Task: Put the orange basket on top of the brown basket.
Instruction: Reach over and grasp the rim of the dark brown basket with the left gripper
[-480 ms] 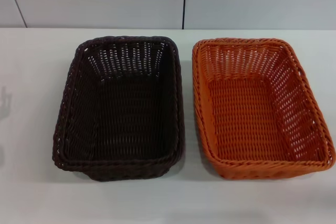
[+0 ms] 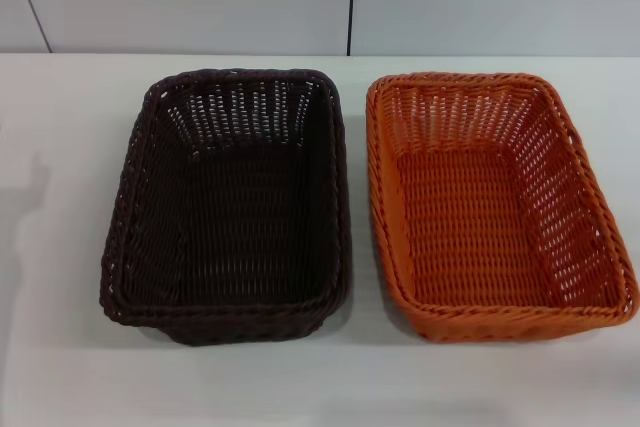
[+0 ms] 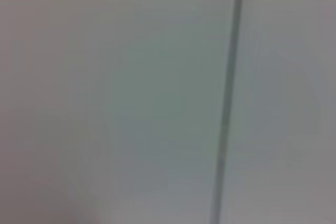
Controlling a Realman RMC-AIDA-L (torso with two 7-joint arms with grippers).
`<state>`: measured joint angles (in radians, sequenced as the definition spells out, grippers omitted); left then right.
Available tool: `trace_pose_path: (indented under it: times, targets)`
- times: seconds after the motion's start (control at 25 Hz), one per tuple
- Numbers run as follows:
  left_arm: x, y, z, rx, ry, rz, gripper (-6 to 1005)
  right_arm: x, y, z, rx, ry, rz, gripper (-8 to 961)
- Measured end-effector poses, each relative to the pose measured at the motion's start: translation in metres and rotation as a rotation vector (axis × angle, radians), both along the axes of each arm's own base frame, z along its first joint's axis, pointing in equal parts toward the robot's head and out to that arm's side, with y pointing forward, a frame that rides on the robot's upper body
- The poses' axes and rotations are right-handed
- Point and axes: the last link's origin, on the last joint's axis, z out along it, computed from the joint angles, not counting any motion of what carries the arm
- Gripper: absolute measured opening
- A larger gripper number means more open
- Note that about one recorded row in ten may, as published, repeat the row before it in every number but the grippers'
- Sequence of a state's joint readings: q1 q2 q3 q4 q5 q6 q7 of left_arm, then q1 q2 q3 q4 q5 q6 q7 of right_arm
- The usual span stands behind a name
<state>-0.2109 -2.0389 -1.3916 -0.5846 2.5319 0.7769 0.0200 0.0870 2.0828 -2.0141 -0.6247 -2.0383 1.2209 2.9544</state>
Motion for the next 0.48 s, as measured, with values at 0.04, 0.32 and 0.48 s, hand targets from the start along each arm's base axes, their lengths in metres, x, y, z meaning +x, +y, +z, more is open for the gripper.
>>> trace_pose_path:
  times: [0.04, 0.32, 0.48]
  targets:
    - [0.01, 0.008, 0.002, -0.055, -0.002, -0.008, 797, 0.0, 0.0, 0.0, 0.0, 0.0, 0.0, 609]
    - [0.075, 0.038, 0.021, -0.348, 0.05, 0.036, 798, 0.002, 0.005, -0.003, -0.025, 0.016, -0.01, 609]
    - [0.111, 0.038, 0.028, -0.502, 0.118, 0.097, 798, 0.002, 0.006, -0.003, -0.028, 0.017, -0.01, 608]
